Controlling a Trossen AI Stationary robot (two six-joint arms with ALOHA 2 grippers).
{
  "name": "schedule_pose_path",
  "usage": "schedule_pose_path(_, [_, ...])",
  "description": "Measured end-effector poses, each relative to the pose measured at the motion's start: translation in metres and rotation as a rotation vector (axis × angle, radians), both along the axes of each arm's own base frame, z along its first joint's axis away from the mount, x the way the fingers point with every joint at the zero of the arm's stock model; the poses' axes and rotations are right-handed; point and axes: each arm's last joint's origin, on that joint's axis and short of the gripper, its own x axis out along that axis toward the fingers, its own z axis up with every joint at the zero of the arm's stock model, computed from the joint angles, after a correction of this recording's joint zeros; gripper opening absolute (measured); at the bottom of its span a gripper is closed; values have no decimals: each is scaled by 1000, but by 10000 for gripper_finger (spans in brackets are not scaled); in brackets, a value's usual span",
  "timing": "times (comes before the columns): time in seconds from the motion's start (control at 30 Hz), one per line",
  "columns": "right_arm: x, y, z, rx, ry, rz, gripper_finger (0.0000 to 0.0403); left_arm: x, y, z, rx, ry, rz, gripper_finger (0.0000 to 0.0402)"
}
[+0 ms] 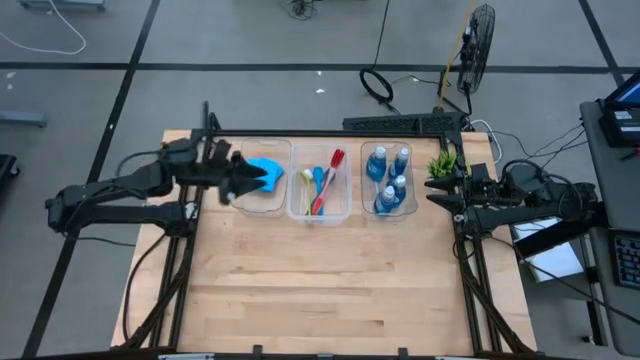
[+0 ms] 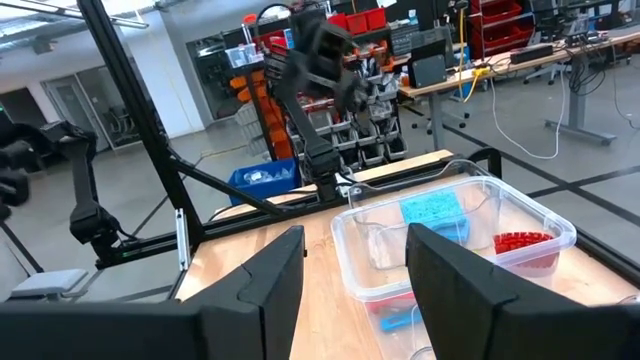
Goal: Pick & Place Kitchen Sink Supplies
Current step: Return to Home Position
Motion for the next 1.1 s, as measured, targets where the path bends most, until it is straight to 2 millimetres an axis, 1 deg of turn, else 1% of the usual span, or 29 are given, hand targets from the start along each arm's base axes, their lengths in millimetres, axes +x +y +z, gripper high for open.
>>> schedule_pose_path(0.1, [0,0,0,4,0,0,165,-7,-11,11,123,-98,-67,242])
schedule_pose_path(0.17, [0,0,0,4,0,0,164,-12,-16,16,175,-136,-92,242])
schedule_pose_path(0.33, [0,0,0,-23,2,0,166,-29,-29,24,271,-214,-173,242])
schedule_pose_path(0.47, [0,0,0,-35,3,-7,166,-43,-37,27,353,-255,-240,241])
schedule_pose_path(0.63, [0,-1,-2,-34,19,-25,166,-61,-43,21,471,-229,-272,242])
schedule_pose_path(0.77, [-3,-1,-5,-37,43,-33,165,-73,-42,14,465,-140,-192,242])
schedule_pose_path(0.87, [-10,-4,-8,-24,59,-100,165,-80,-42,10,471,-98,-137,241])
schedule_pose_path(0.93, [-16,-6,-9,-14,56,-134,164,-85,-43,9,492,-102,-139,241])
schedule_pose_path(1.1, [-32,-8,-13,-5,40,-126,166,-95,-43,6,507,-84,-120,241])
